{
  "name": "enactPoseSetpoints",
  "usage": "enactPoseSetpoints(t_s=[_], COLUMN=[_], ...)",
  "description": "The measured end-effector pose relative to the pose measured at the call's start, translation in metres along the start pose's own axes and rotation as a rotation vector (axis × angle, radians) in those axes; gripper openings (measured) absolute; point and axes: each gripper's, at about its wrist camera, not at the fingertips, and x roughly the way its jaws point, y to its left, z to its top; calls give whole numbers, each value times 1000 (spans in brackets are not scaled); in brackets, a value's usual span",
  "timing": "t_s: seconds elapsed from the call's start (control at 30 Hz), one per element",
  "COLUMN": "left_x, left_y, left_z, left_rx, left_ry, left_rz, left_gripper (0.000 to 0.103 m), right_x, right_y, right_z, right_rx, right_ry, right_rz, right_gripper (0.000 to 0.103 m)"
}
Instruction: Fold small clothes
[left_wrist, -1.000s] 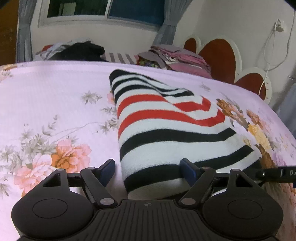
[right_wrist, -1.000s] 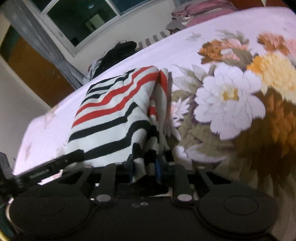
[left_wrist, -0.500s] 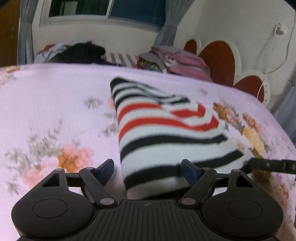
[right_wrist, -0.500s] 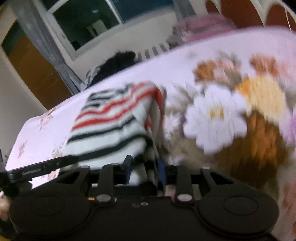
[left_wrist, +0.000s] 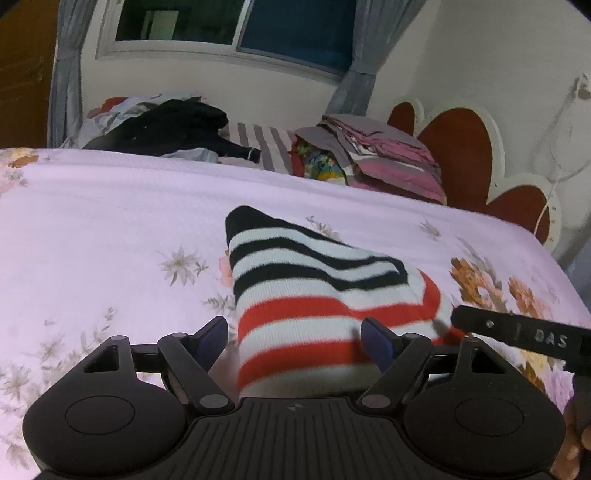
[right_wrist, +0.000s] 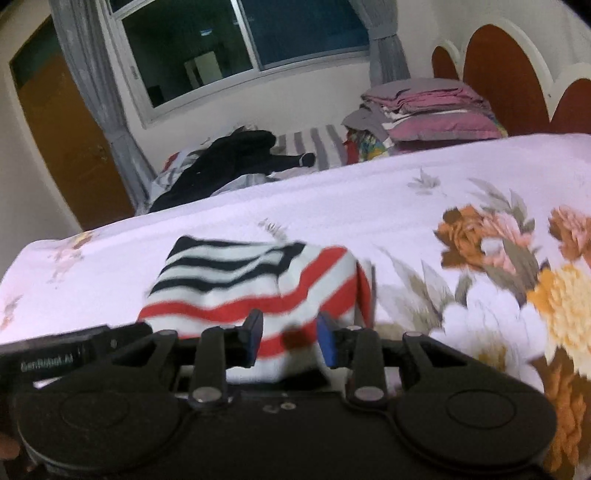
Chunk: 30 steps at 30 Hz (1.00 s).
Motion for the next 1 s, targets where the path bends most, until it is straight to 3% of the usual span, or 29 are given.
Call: enactPoseSetpoints(t_s=[0.2, 0.33, 0.43, 0.53, 0.63, 0.73, 0.9, 0.97, 1.0], left_x=[30, 44, 47, 47, 44, 59, 86, 90, 92], left_y=[7, 16, 22, 20, 17, 17, 21, 22, 22], left_z=[-1, -16, -21, -10, 4, 16, 12, 9, 9], left_rx=[-41, -45, -59, -74, -82, -116, -109, -102, -97], left_ry=[30, 50, 56, 74, 25, 33, 81, 77, 77], left_rz=[6, -4, -23, -18, -23, -20, 48, 42, 41], left_gripper=[78, 78, 81, 81, 81, 81, 81, 81, 81], right_x=[42, 59, 59, 55, 47, 58, 79, 86, 88], right_y=[1, -2, -8, -11, -8, -4, -7, -19, -30], right_z=[10, -2, -9, -4, 6, 18, 17, 11, 8], right_rx=[12, -34, -26, -11, 7, 1, -51, -36, 10], right_ry=[16, 34, 21, 31, -3, -3, 16, 44, 57], right_rz=[-36, -107, -109, -105, -87, -97, -177, -252, -227], right_gripper=[33, 30, 29, 29, 30, 34, 29, 34, 35])
